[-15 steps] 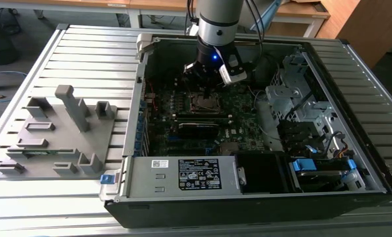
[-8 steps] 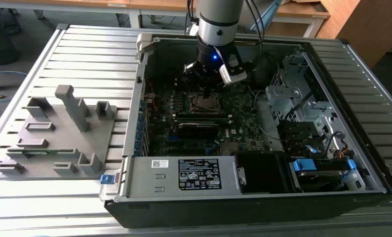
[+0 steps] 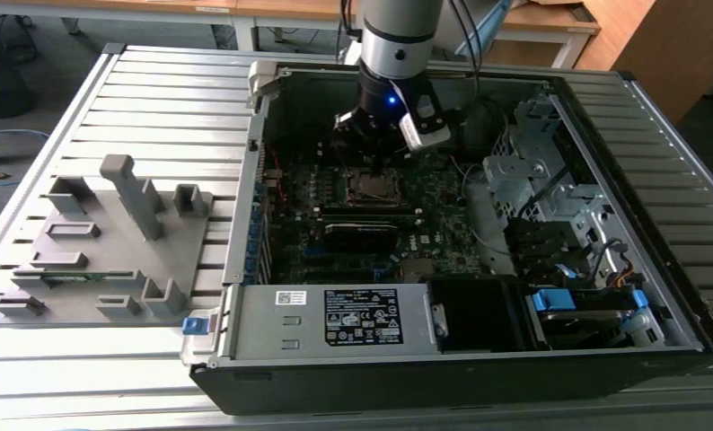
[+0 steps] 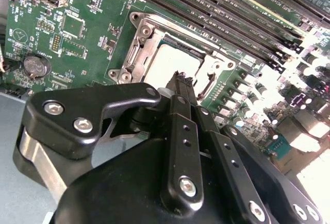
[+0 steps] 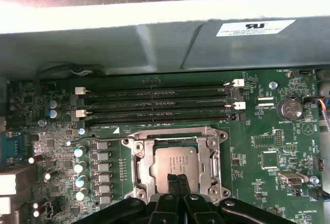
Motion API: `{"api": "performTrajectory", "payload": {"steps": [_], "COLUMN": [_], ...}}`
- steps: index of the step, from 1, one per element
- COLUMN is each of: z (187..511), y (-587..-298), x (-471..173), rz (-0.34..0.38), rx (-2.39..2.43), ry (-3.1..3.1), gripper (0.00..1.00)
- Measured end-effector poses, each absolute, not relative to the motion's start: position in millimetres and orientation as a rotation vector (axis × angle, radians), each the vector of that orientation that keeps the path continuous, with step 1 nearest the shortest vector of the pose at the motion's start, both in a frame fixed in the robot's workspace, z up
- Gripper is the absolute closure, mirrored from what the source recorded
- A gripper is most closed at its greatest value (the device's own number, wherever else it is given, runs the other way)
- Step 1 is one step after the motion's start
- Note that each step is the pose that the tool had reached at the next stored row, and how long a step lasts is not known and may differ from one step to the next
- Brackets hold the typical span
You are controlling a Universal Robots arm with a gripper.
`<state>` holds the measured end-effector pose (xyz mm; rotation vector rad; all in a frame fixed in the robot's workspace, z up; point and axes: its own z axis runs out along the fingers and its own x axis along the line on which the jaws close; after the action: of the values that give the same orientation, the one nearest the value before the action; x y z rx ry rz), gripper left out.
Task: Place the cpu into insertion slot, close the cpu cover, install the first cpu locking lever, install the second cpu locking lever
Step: 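Install the first cpu locking lever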
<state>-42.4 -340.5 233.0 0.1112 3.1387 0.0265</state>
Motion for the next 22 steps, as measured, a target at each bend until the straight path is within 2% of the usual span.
{"api": "performTrajectory", "payload": {"steps": [8, 22], "z": [246.6, 245.6], "y": [-340.5, -340.5], "x": [-42.3, -62.6], "rz": [0.027, 0.027], "rx": [0.111, 0.110], "ry": [3.139, 3.126], "gripper": [0.89, 0.89]}}
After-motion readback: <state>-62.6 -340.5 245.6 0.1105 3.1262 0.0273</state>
